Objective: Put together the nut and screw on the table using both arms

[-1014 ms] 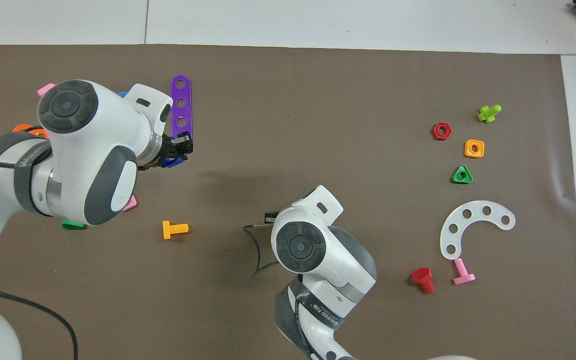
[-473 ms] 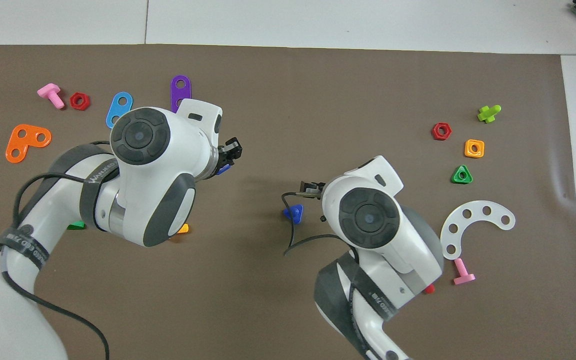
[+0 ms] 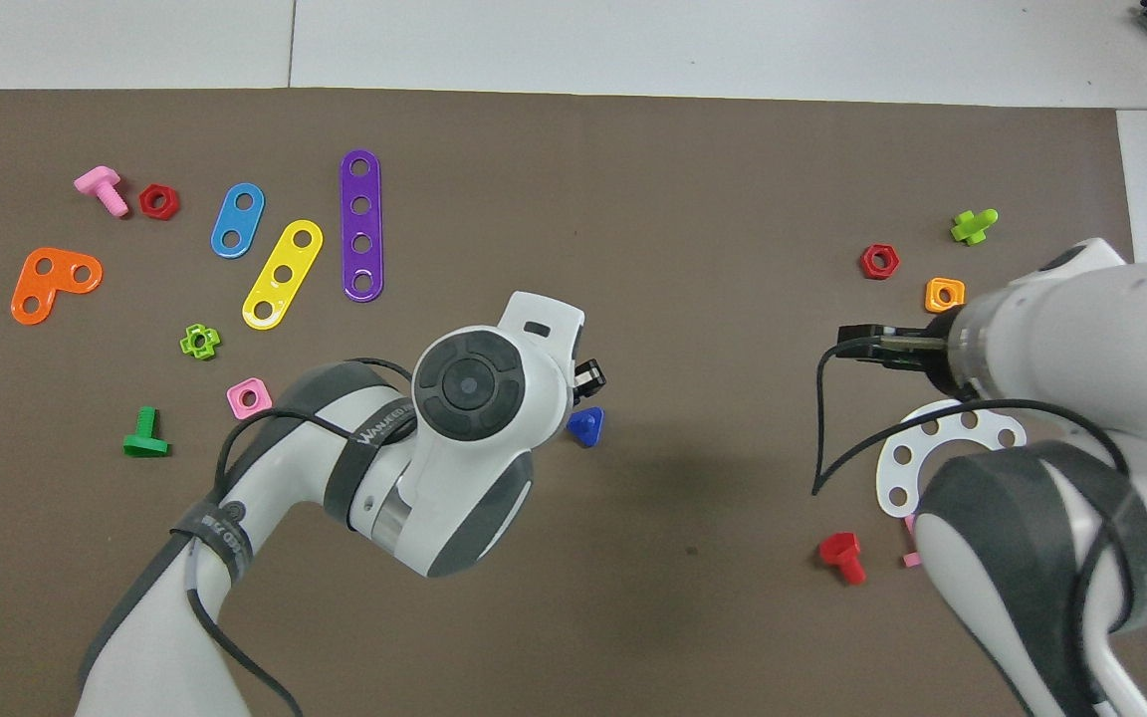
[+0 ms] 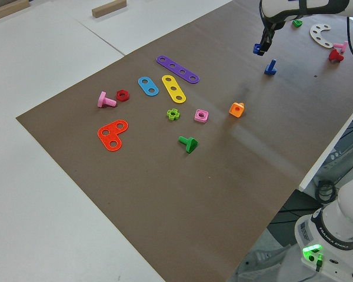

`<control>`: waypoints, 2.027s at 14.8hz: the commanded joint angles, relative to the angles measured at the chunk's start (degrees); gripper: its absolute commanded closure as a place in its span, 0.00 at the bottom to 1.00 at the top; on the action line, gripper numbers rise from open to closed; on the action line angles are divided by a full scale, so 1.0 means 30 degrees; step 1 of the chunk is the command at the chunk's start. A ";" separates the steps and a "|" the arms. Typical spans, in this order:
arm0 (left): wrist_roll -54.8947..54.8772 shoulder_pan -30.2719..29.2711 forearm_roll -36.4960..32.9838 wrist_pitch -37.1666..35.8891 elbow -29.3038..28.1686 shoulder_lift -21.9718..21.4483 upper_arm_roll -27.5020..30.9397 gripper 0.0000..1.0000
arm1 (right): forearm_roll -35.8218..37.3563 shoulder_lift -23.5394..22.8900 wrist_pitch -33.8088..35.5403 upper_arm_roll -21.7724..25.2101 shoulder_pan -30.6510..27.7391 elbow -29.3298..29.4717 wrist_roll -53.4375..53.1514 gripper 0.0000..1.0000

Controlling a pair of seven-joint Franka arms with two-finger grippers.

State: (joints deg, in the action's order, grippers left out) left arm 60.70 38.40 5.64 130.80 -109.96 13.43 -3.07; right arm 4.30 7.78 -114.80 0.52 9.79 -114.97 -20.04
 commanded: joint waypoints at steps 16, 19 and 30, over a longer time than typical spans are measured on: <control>-0.0398 0.0969 -0.0239 0.0784 0.0648 0.1559 0.0525 1.00 | -0.1726 -0.1215 0.7270 -0.0436 -0.3441 0.6100 0.5417 0.00; -0.0400 0.1232 -0.0210 0.1662 0.0151 0.1939 0.0496 1.00 | -0.1726 -0.1039 0.7270 -0.0465 -0.3440 0.5806 0.5830 0.00; -0.0312 0.1029 0.0054 0.0058 0.1520 0.2027 0.0437 1.00 | -0.1814 -0.1039 0.7007 -0.0495 -0.3440 0.5776 0.5860 0.00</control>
State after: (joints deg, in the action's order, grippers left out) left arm 59.63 41.73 5.60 133.91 -108.30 18.31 -1.66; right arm 0.47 3.49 -93.27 -0.80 -0.07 -96.38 -4.25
